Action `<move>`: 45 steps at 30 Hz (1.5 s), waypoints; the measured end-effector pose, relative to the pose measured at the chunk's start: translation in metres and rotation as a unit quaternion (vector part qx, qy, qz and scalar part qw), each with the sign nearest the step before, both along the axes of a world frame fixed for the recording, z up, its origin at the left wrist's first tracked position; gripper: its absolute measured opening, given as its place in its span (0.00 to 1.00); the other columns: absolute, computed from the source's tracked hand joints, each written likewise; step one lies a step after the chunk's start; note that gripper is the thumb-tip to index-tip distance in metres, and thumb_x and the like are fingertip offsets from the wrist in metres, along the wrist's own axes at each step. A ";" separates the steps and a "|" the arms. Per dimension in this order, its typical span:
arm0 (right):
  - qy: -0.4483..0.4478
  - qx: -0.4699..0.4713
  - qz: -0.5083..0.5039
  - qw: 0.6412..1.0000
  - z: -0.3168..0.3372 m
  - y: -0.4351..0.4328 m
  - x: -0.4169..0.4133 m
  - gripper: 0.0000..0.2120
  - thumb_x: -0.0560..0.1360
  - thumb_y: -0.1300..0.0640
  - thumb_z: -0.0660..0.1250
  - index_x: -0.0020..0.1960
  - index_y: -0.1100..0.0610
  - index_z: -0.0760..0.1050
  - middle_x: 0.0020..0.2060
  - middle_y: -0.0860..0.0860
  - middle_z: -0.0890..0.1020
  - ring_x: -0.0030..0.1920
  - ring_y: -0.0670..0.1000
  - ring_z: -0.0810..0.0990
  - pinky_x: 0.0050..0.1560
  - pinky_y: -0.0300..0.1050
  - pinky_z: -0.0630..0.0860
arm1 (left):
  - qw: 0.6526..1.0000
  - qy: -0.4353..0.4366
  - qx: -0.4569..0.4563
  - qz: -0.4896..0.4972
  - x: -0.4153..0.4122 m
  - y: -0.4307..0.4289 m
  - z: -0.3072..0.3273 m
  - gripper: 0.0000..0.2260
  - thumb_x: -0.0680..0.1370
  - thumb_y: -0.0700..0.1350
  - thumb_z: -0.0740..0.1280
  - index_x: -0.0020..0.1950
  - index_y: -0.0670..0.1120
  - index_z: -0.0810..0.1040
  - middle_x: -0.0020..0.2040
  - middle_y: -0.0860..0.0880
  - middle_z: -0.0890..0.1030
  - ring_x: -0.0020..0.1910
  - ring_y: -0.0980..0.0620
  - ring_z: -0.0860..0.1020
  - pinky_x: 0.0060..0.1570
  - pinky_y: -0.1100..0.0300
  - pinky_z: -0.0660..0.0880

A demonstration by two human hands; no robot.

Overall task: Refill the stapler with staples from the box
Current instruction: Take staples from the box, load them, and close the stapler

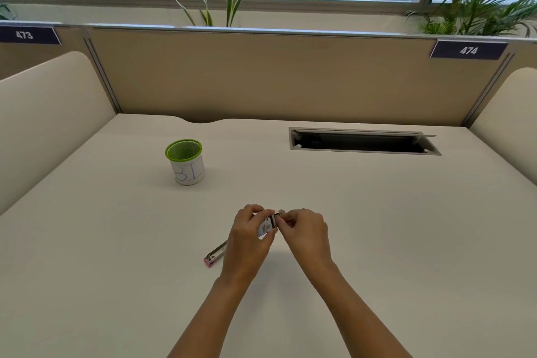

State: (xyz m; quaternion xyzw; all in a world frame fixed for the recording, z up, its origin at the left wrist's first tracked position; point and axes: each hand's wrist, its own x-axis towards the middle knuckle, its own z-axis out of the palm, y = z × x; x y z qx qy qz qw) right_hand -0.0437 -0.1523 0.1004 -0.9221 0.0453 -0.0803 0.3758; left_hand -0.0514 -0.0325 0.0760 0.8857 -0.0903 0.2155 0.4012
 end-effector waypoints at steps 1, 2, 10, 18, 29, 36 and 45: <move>-0.005 0.005 -0.005 1.000 0.000 0.001 -0.001 0.09 0.74 0.53 0.66 0.47 0.54 0.84 0.42 0.50 0.86 0.41 0.47 0.82 0.32 0.25 0.63 | 1.000 0.004 -0.004 0.001 0.000 -0.001 0.001 0.14 0.70 0.42 0.74 0.54 0.46 0.81 0.49 0.48 0.77 0.49 0.53 0.75 0.44 0.75 0.67; -0.011 0.008 -0.010 1.000 0.000 0.001 -0.001 0.09 0.74 0.53 0.66 0.47 0.54 0.83 0.42 0.50 0.85 0.41 0.46 0.81 0.32 0.25 0.62 | 1.000 0.009 -0.016 0.004 0.000 -0.002 0.001 0.13 0.70 0.42 0.74 0.54 0.46 0.81 0.49 0.49 0.77 0.49 0.53 0.75 0.42 0.75 0.67; -0.015 0.012 -0.020 1.000 -0.001 0.002 0.000 0.07 0.74 0.55 0.65 0.47 0.57 0.81 0.44 0.51 0.83 0.43 0.47 0.80 0.41 0.35 0.70 | 0.995 0.036 -0.089 0.002 0.001 -0.002 -0.003 0.13 0.69 0.42 0.74 0.53 0.48 0.81 0.46 0.52 0.75 0.47 0.53 0.76 0.43 0.73 0.71; -0.033 0.032 -0.006 0.999 0.002 0.003 -0.003 0.08 0.74 0.54 0.67 0.49 0.54 0.81 0.44 0.50 0.84 0.43 0.47 0.81 0.44 0.37 0.76 | 0.994 0.031 -0.108 0.007 0.002 -0.005 -0.002 0.13 0.69 0.41 0.74 0.52 0.49 0.81 0.46 0.52 0.75 0.47 0.53 0.77 0.42 0.75 0.71; -0.011 0.066 0.001 0.998 0.002 -0.006 0.002 0.08 0.75 0.62 0.65 0.49 0.57 0.82 0.44 0.52 0.86 0.44 0.48 0.82 0.46 0.35 0.75 | 0.995 0.032 -0.098 -0.008 0.001 -0.001 -0.002 0.14 0.68 0.41 0.75 0.53 0.49 0.80 0.46 0.53 0.74 0.47 0.56 0.76 0.45 0.71 0.73; -0.004 0.076 0.005 0.997 0.002 -0.006 0.004 0.07 0.75 0.57 0.67 0.49 0.55 0.82 0.44 0.50 0.84 0.38 0.43 0.79 0.37 0.26 0.69 | 0.993 0.029 -0.111 -0.008 0.001 -0.002 -0.002 0.14 0.69 0.42 0.75 0.53 0.48 0.80 0.47 0.52 0.75 0.47 0.56 0.76 0.45 0.73 0.73; 0.047 0.140 0.028 0.989 0.006 -0.009 0.008 0.01 0.72 0.57 0.70 0.43 0.53 0.79 0.38 0.44 0.80 0.38 0.39 0.77 0.34 0.28 0.70 | 0.993 0.026 -0.117 -0.020 -0.001 -0.001 -0.002 0.14 0.69 0.42 0.75 0.53 0.48 0.80 0.46 0.54 0.74 0.47 0.58 0.77 0.43 0.72 0.74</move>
